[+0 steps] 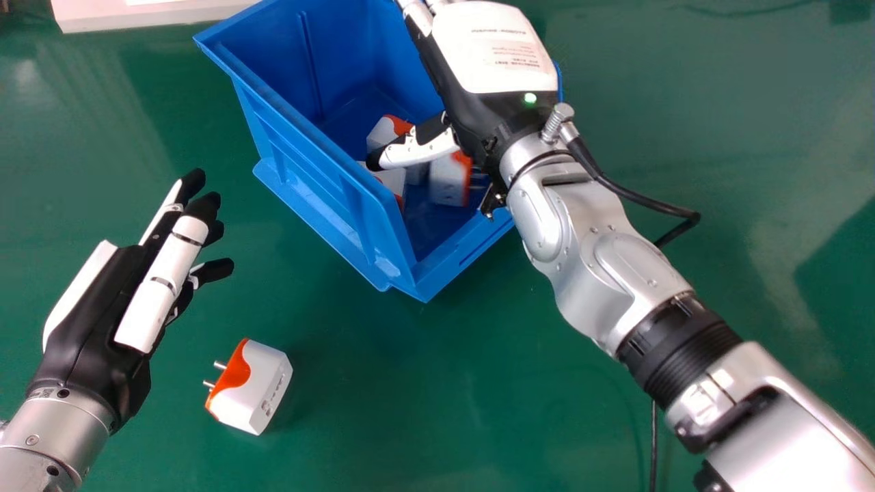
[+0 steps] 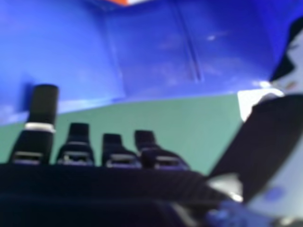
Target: Pick all objects and put in blue box
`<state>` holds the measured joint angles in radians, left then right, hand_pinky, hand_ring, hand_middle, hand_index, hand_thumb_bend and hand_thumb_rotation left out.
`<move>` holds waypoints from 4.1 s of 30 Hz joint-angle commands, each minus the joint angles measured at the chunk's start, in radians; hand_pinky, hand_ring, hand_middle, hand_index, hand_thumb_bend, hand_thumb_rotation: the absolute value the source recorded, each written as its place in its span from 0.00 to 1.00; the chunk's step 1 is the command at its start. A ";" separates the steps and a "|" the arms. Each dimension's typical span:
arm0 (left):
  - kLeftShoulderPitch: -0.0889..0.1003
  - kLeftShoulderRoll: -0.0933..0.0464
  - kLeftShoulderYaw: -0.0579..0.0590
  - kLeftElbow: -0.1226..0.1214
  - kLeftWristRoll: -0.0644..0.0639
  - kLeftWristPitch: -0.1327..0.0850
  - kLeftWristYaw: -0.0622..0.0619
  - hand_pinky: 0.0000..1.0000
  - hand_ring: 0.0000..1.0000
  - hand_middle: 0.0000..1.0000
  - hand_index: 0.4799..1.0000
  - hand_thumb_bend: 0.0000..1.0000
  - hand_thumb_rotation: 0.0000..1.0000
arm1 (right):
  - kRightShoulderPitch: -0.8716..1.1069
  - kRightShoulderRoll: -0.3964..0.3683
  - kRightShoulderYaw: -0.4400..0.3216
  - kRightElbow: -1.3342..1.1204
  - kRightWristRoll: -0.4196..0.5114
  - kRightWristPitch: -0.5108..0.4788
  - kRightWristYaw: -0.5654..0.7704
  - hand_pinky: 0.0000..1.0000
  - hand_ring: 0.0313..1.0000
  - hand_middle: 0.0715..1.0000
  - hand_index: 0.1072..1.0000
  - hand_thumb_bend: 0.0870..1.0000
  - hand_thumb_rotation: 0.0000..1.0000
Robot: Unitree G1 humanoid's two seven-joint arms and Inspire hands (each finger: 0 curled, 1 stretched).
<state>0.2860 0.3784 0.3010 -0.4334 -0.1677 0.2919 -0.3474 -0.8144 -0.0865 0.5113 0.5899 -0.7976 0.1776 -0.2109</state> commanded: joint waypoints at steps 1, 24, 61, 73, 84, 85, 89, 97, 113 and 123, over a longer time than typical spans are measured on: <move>-0.003 0.010 0.012 -0.002 0.001 -0.029 0.000 0.89 0.96 0.98 1.00 0.38 1.00 | 0.046 -0.014 -0.017 -0.122 -0.022 0.021 -0.033 0.80 0.95 1.00 0.95 0.62 0.40; 0.051 -0.023 0.091 -0.051 -0.065 0.008 0.020 0.88 0.96 0.98 1.00 0.44 1.00 | 0.859 -0.066 0.064 -1.076 -0.207 -0.015 -0.091 0.80 0.94 0.96 0.88 0.56 0.22; 0.051 -0.052 0.075 -0.063 -0.076 -0.010 0.052 0.88 0.95 0.97 1.00 0.42 1.00 | 1.438 -0.261 0.063 -1.177 -0.321 -0.360 -0.229 0.76 0.85 0.85 0.80 0.44 0.35; 0.061 -0.053 0.074 -0.080 -0.076 -0.005 0.053 0.87 0.95 0.96 1.00 0.42 1.00 | 1.287 -0.242 0.092 -1.032 -0.245 -0.464 -0.145 0.62 0.74 0.75 0.70 0.43 0.31; 0.058 -0.051 0.072 -0.085 -0.078 0.002 0.053 0.87 0.95 0.96 1.00 0.43 1.00 | 1.065 -0.178 0.126 -0.922 -0.188 -0.477 0.020 0.61 0.72 0.75 0.69 0.45 0.21; 0.057 -0.051 0.071 -0.086 -0.078 0.003 0.053 0.87 0.95 0.96 1.00 0.43 1.00 | 1.033 -0.175 0.125 -0.913 -0.183 -0.477 0.045 0.61 0.72 0.75 0.69 0.45 0.20; 0.052 -0.052 0.066 -0.085 -0.074 0.005 0.057 0.87 0.95 0.96 1.00 0.43 1.00 | 0.929 -0.170 0.130 -0.883 -0.172 -0.477 0.125 0.61 0.73 0.76 0.71 0.45 0.17; 0.042 -0.051 0.054 -0.082 -0.070 0.012 0.067 0.87 0.95 0.96 1.00 0.43 1.00 | 0.698 -0.148 0.134 -0.790 -0.150 -0.484 0.292 0.65 0.79 0.81 0.75 0.39 0.10; 0.034 -0.049 0.038 -0.093 -0.057 0.032 0.095 0.87 0.95 0.96 1.00 0.42 1.00 | 0.401 -0.094 0.175 -0.669 -0.167 -0.432 0.532 0.71 0.83 0.85 0.77 0.23 0.00; 0.032 -0.047 0.027 -0.110 -0.040 0.039 0.098 0.87 0.95 0.96 1.00 0.42 1.00 | 0.325 -0.059 0.233 -0.618 -0.219 -0.389 0.625 0.73 0.87 0.88 0.80 0.44 0.00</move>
<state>0.3231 0.3240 0.3288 -0.5147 -0.2132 0.3375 -0.2537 -0.4595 -0.1661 0.7403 -0.0300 -1.0150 -0.2117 0.4132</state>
